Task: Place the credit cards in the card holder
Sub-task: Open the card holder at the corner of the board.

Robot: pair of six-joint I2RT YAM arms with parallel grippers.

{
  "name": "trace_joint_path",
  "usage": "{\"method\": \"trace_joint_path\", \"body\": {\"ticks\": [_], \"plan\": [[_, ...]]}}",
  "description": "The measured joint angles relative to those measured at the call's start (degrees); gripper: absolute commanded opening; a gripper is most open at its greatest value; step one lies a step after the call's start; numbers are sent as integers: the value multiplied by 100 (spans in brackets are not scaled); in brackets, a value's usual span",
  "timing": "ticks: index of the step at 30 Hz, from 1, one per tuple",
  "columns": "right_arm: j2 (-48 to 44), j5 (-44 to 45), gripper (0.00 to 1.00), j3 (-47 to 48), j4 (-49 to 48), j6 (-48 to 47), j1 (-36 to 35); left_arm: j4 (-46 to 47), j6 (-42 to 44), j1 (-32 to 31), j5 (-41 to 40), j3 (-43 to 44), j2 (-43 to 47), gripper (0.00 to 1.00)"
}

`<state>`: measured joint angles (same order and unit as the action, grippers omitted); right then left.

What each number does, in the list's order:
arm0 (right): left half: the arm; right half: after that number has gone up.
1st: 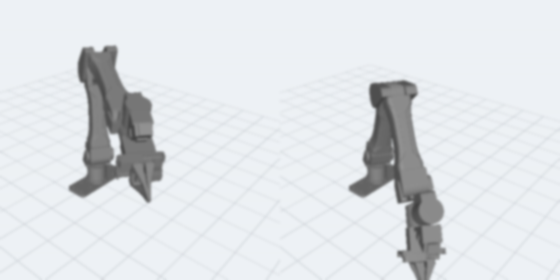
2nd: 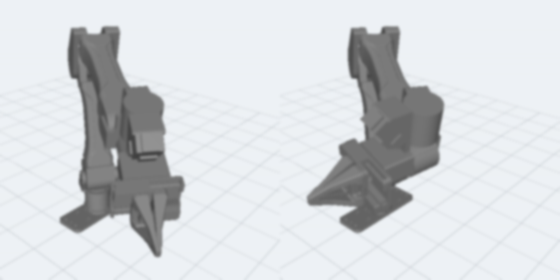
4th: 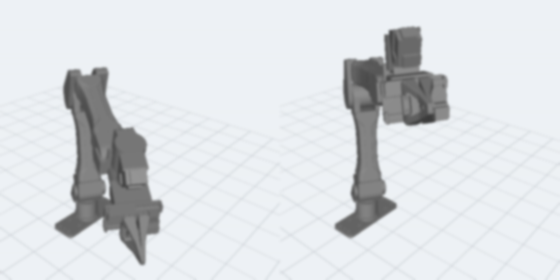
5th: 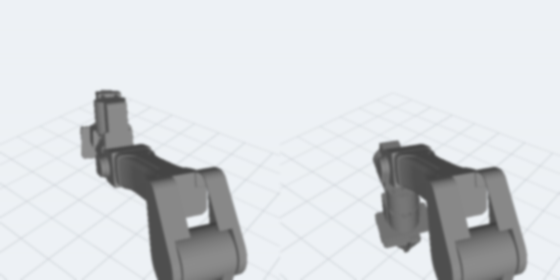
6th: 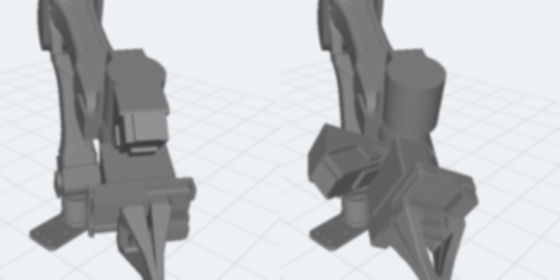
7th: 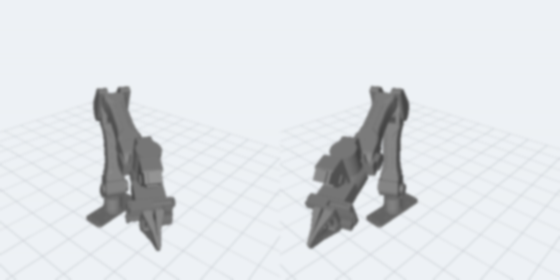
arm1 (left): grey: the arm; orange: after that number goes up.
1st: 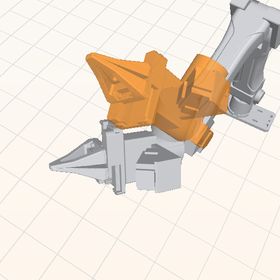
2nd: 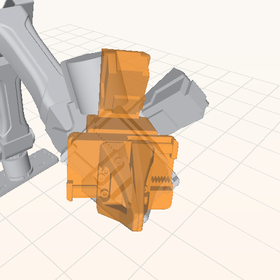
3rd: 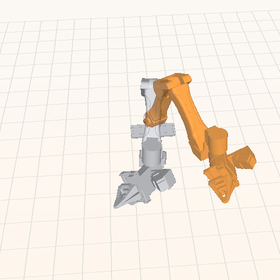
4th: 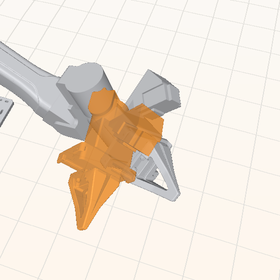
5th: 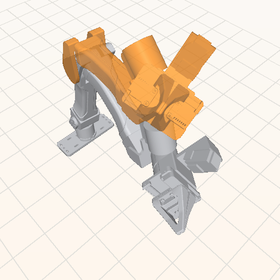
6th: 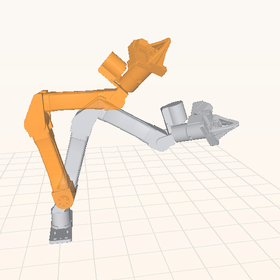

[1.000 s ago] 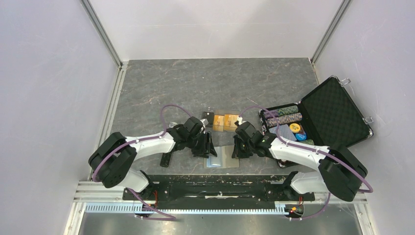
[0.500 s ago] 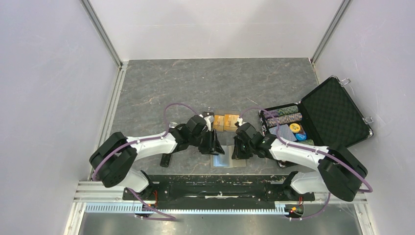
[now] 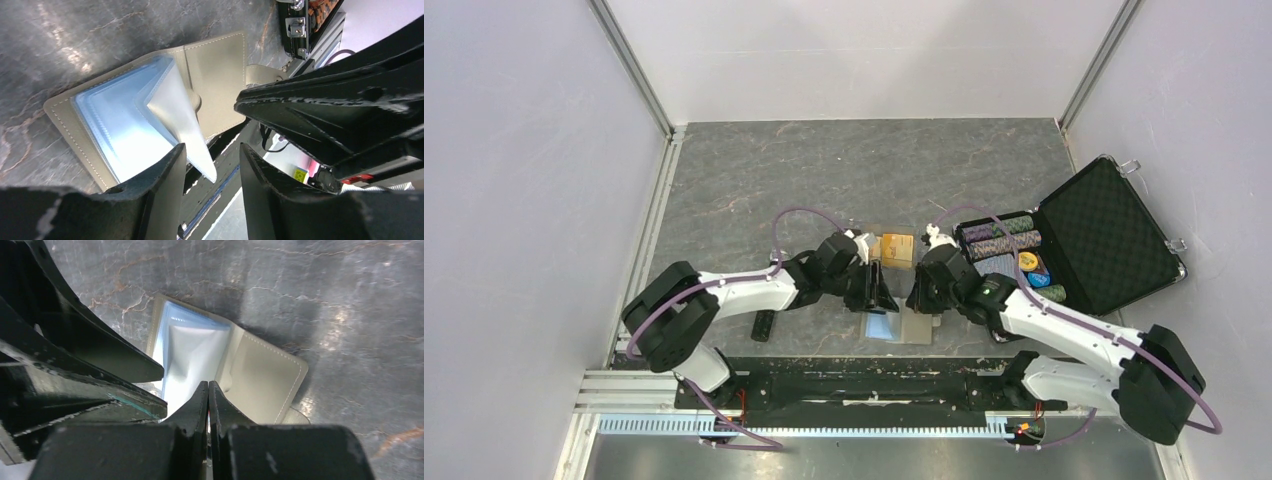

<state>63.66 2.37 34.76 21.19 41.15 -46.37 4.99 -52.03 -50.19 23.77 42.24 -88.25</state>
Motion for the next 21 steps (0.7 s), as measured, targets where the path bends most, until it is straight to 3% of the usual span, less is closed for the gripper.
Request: {"method": "trace_joint_path", "body": {"ticks": [14, 21], "plan": [[-750, 247, 0, 11, 586, -201, 649, 708, -560, -595, 184, 809, -1263, 60], [-898, 334, 0, 11, 846, -334, 798, 1165, -852, -769, 188, 885, -1351, 60]]}}
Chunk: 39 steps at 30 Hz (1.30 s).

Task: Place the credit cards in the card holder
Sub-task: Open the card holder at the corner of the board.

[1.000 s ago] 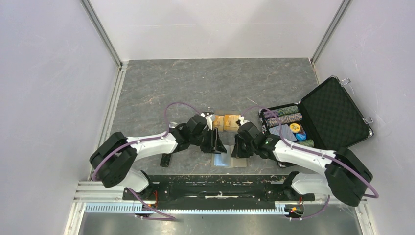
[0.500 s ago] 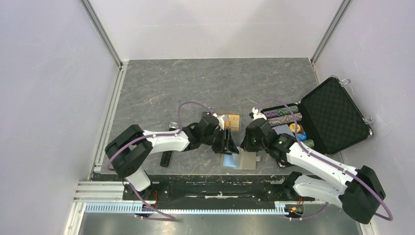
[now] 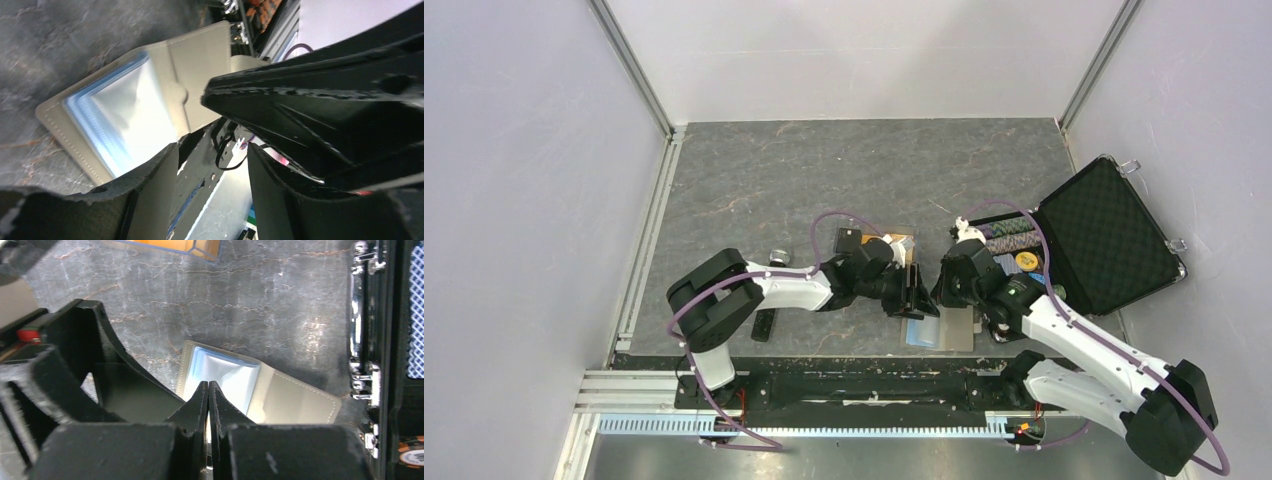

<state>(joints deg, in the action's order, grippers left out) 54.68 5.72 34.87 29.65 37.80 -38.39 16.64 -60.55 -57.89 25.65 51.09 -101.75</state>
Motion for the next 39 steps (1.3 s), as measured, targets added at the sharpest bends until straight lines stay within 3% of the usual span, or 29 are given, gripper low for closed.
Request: {"method": "trace_joint_path", "body": {"ticks": [6, 12, 18, 24, 34, 39], "plan": [[-37, 109, 0, 4, 280, -129, 81, -61, 9, -17, -116, 181, 13, 61], [17, 24, 0, -166, 341, -140, 90, -1196, 162, -2, -671, 199, 247, 66], [629, -251, 0, -485, 306, -138, 90, -2409, 457, 46, -1364, 197, 839, 68], [1213, -828, 0, -619, -363, 2, -13, -2876, 625, 376, -1528, -96, 1493, 67], [2623, -1403, 0, 28, -1683, 592, -1029, -3134, 697, 955, -1453, -841, 2194, 65], [2594, -1311, 0, 337, -1735, 658, -1123, -3335, 713, 955, -1445, -955, 2288, 64]]}}
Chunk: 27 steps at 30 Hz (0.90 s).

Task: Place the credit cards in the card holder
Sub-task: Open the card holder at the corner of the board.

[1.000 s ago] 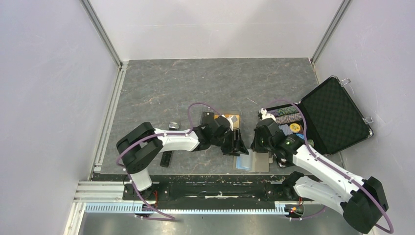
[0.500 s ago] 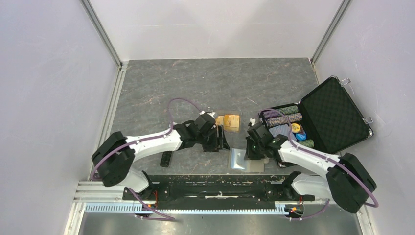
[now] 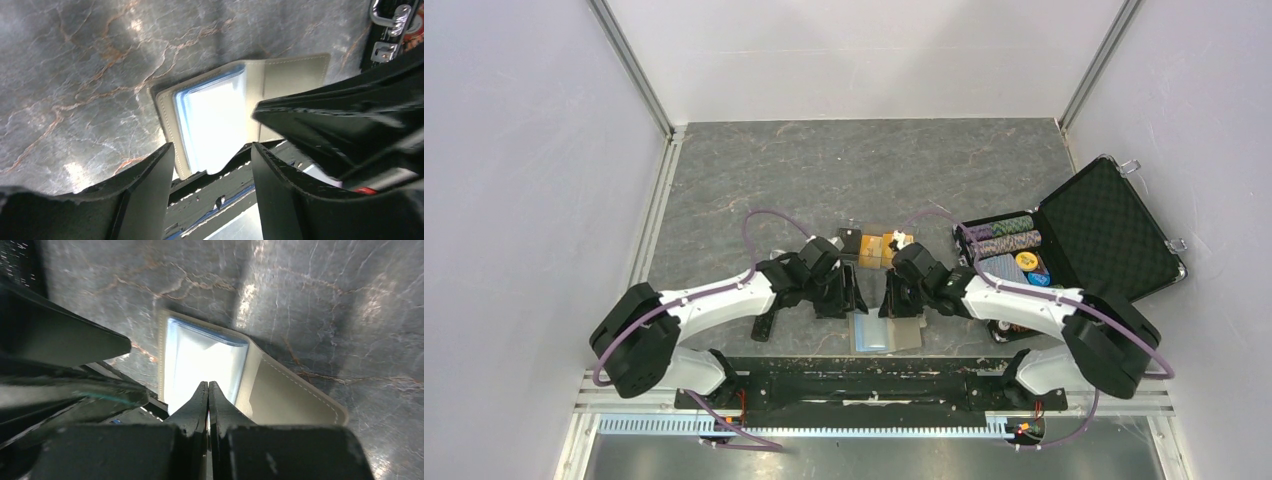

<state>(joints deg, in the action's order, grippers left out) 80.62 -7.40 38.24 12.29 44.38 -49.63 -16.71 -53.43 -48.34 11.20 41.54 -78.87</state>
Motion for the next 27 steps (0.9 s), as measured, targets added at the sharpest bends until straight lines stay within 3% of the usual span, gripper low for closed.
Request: {"method": "trace_joint_path", "body": {"ticks": [9, 27], "plan": [[-826, 439, 0, -166, 151, 4, 76, 87, -4, 0, 173, -245, 11, 57], [-579, 442, 0, -667, 319, 114, 164, 780, -7, -199, 433, -190, -756, 55]]}}
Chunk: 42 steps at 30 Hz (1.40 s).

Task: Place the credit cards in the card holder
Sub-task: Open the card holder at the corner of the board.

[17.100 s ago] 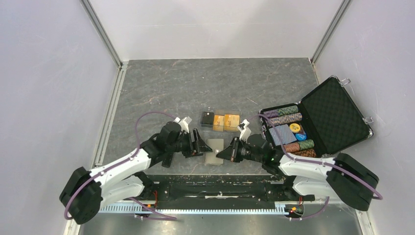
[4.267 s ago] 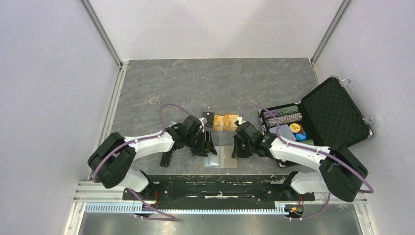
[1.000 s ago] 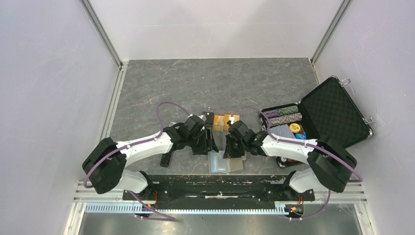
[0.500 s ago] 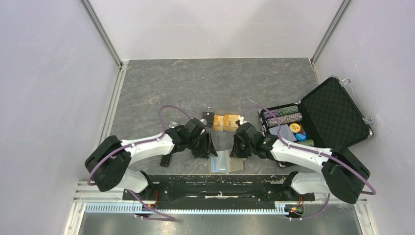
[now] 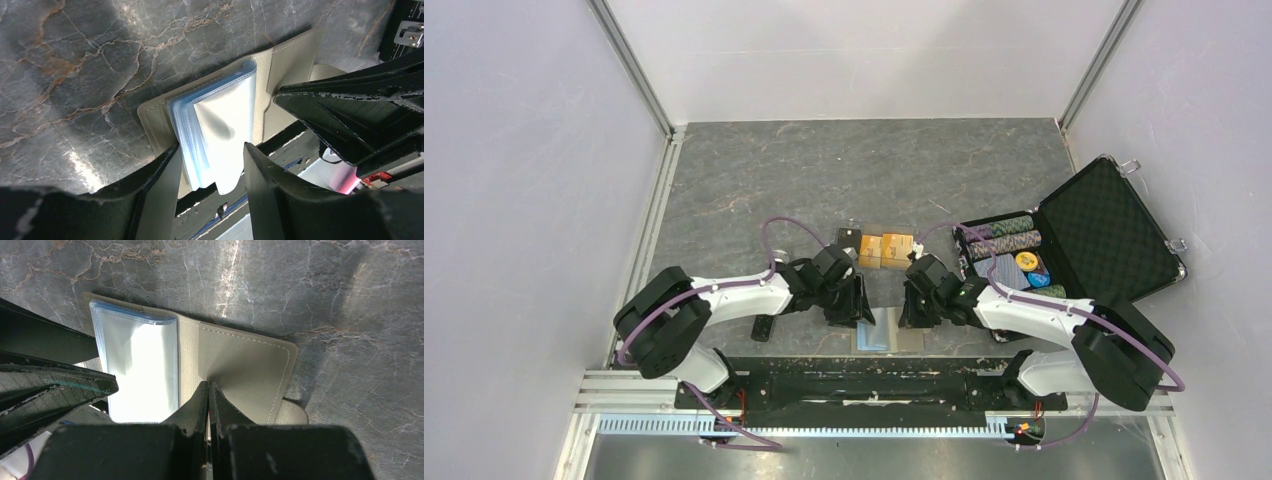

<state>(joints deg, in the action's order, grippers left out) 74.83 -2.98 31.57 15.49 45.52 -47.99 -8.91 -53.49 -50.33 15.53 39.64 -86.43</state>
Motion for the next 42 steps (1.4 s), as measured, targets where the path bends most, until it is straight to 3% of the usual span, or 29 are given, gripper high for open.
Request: {"method": "trace_joint_path", "body": {"ticks": [4, 10, 17, 19, 25, 31, 42], "plan": [[-2, 0, 0, -11, 0, -2, 11, -352, 9, -136, -269, 264, 15, 59], [-7, 0, 0, -26, 0, -2, 11, -741, 105, -310, -568, 686, 232, 53], [-9, 0, 0, -31, -7, -4, 13, -1322, 140, -531, -1069, 1010, 256, 55], [-9, -2, 0, -31, -7, -4, 15, -1397, 155, -579, -1128, 1071, 256, 50], [-9, -2, 0, -33, -7, -7, 17, -1440, 243, -695, -1224, 1110, 234, 48], [-9, -2, 0, -33, -9, -7, 17, -1440, 243, -719, -1250, 1110, -55, 59], [-9, -11, 0, -33, -13, -9, 22, -1366, 249, -719, -1088, 1154, -520, 49]]}}
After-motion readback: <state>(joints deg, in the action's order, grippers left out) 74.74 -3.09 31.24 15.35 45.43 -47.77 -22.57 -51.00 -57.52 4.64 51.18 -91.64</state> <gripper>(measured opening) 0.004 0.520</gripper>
